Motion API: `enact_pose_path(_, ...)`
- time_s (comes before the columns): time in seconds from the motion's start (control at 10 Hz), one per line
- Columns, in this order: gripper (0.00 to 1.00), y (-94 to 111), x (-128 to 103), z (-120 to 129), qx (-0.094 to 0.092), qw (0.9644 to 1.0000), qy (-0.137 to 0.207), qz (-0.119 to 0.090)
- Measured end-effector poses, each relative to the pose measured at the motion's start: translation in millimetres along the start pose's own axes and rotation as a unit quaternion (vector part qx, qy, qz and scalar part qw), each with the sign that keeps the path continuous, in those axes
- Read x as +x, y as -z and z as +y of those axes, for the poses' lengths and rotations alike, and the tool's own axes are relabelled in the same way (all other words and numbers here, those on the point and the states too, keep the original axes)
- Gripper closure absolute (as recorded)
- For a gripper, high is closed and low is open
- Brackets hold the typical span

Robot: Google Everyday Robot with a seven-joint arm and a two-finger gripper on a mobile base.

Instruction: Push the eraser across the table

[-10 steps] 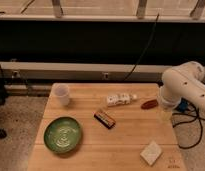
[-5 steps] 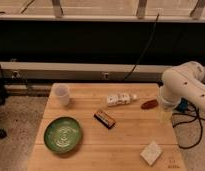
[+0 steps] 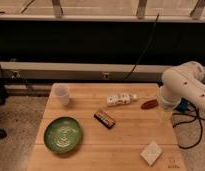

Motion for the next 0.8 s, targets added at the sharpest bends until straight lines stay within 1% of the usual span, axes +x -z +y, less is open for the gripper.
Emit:
enact_pose_path(0.3,0.20,-2,-9,2,-0.003,0.9999,0.010,-0.002)
enact_pose_path(0.8,0.20,-3,-13,1,-0.003,0.9999,0.016,-0.004)
